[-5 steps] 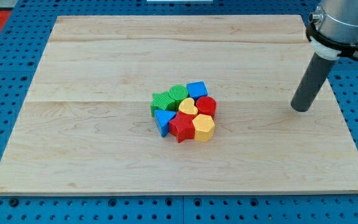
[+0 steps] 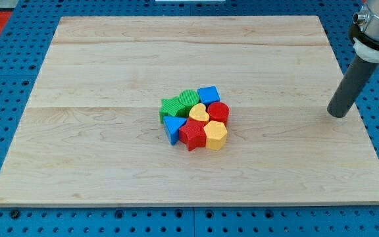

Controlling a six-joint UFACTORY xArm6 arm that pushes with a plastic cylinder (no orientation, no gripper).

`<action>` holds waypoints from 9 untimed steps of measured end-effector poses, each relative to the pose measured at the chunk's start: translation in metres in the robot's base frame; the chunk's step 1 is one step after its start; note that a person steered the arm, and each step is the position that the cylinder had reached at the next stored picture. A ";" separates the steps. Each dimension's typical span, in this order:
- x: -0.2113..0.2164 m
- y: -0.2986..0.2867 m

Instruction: Nudge the the group of blocks left a bit

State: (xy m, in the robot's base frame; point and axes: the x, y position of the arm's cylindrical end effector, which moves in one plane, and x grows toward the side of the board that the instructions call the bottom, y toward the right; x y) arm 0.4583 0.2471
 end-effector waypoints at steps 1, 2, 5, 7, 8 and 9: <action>0.000 -0.024; 0.000 -0.053; 0.003 -0.150; 0.029 -0.227; 0.029 -0.243; 0.031 -0.262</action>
